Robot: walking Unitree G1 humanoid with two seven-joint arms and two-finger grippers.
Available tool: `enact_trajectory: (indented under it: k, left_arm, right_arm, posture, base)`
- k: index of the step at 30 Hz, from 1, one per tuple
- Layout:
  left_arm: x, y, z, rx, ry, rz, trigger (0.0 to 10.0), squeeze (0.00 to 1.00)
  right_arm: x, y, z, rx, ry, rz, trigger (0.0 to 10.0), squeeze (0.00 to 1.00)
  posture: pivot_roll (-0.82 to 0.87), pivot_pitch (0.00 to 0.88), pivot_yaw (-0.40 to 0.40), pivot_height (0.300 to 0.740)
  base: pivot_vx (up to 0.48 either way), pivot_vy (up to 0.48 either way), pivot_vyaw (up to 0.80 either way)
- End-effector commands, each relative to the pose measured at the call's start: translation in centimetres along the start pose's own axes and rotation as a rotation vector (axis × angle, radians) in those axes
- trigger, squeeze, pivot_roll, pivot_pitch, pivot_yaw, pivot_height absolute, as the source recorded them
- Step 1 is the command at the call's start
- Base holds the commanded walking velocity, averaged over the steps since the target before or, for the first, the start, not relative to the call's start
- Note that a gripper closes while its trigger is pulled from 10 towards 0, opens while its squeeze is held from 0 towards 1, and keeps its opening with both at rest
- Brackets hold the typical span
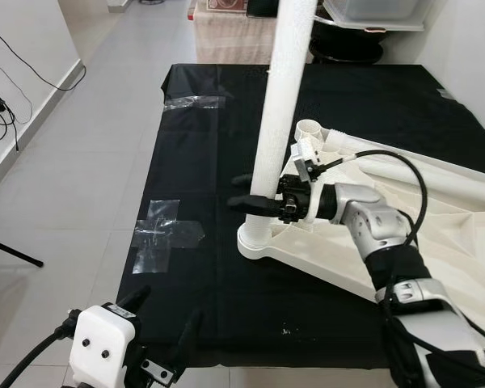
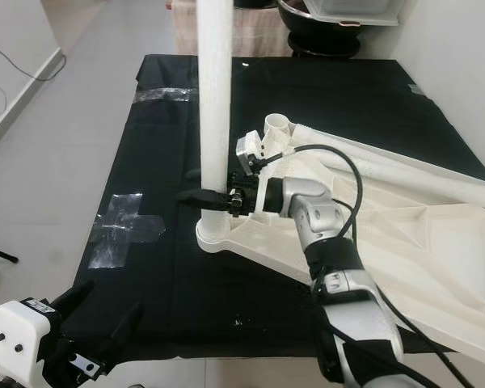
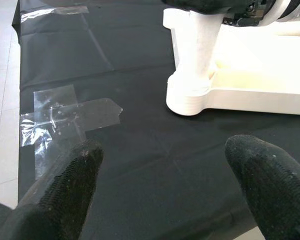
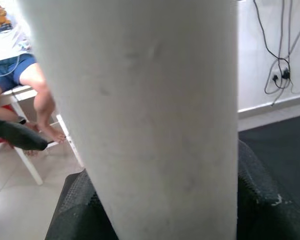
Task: Building children table
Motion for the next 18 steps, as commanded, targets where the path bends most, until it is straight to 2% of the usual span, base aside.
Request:
enact_trajectory:
  k: [1,4,7,8,9,10,11,12,13,14,15,16,17,18]
  left_arm:
    - [0.2,0.1,-0.1,-0.010,0.005,-0.001,10.0,0.00]
    - [0.2,0.1,-0.1,-0.007,0.007,-0.002,10.0,0.00]
    - [0.3,0.1,0.0,-0.015,0.015,-0.001,10.0,0.00]
    - [0.3,0.1,0.0,-0.015,0.015,-0.001,10.0,0.00]
    - [0.5,0.2,0.1,-0.031,0.024,0.006,10.0,0.00]
    - [0.5,0.2,0.1,-0.031,0.024,0.006,10.0,0.00]
    - [0.5,0.1,0.1,-0.036,0.029,0.010,10.0,0.00]
    - [0.5,0.1,0.1,-0.036,0.029,0.010,10.0,0.00]
    - [0.6,0.1,0.2,-0.040,0.036,0.009,10.0,0.00]
    - [0.6,0.1,0.2,-0.040,0.036,0.009,10.0,0.00]
    - [0.7,0.0,0.3,-0.041,0.038,0.008,10.0,0.00]
    - [0.7,0.0,0.5,-0.044,0.040,0.007,10.0,0.00]
    - [0.7,0.0,0.5,-0.044,0.040,0.007,10.0,0.00]
    - [0.7,-0.1,0.7,-0.043,0.043,0.004,10.0,0.00]
  right_arm:
    - [-0.8,-0.3,-0.5,0.024,0.014,0.039,0.0,0.00]
    - [-1.3,-0.3,-0.9,-0.014,0.007,0.024,0.0,0.00]
    - [-3.1,-0.3,-0.5,-0.255,0.020,-0.012,0.0,0.00]
    - [-3.1,-0.3,-0.5,-0.255,0.020,-0.012,0.0,0.00]
    - [-5.3,0.3,0.0,-0.671,0.085,0.046,0.0,0.00]
    - [-5.3,0.3,0.0,-0.671,0.085,0.046,0.0,0.00]
    - [-6.9,-0.3,-0.3,-0.882,0.081,0.068,0.0,0.00]
    - [-6.9,-0.3,-0.3,-0.882,0.081,0.068,0.0,0.00]
    - [-7.7,-1.6,0.2,-0.962,0.091,0.095,0.0,0.00]
    - [-7.7,-1.6,0.2,-0.962,0.091,0.095,0.0,0.00]
    - [-8.1,-2.4,0.7,-0.981,0.098,0.109,0.0,0.00]
    - [-7.7,-3.0,2.0,-0.916,0.098,0.085,0.0,0.00]
    - [-7.7,-3.0,2.0,-0.916,0.098,0.085,0.0,0.00]
    - [-6.6,-2.6,3.4,-0.848,0.116,0.047,0.0,0.00]
  posture:
    - [0.12,0.122,-0.044,0.740]
    - [0.11,0.120,-0.047,0.740]
    - [0.11,0.114,-0.057,0.740]
    - [0.11,0.114,-0.057,0.740]
    - [0.10,0.112,-0.052,0.740]
    - [0.10,0.112,-0.052,0.740]
    - [0.09,0.113,-0.045,0.740]
    - [0.09,0.113,-0.045,0.740]
    - [0.09,0.108,-0.032,0.740]
    - [0.09,0.108,-0.032,0.740]
    - [0.08,0.102,-0.024,0.740]
    - [0.07,0.086,-0.015,0.740]
    - [0.07,0.086,-0.015,0.740]
    - [0.08,0.079,-0.021,0.740]
  base:
    - [0.000,0.000,0.00]
    - [0.000,0.000,0.00]
    - [0.000,0.000,0.00]
    - [0.000,0.000,0.00]
    - [0.000,0.000,0.00]
    - [0.000,0.000,0.00]
    - [0.000,0.000,0.00]
    - [0.000,0.000,0.00]
    - [0.000,0.000,0.00]
    - [0.000,0.000,0.00]
    - [0.000,0.000,0.00]
    - [0.000,0.000,0.00]
    - [0.000,0.000,0.00]
    - [0.000,0.000,0.00]
Point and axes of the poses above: a point about 5 cm out from each wrist's last joint towards the gripper, its own z axis pointing out of the wrist towards the gripper, its own x axis along the axis of the wrist's last joint, y = z × x, the point moved 3 cm from there along z, pointing out of the wrist towards the gripper, and after that the axes turned 12 degrees about z, right-handed, at the moved point
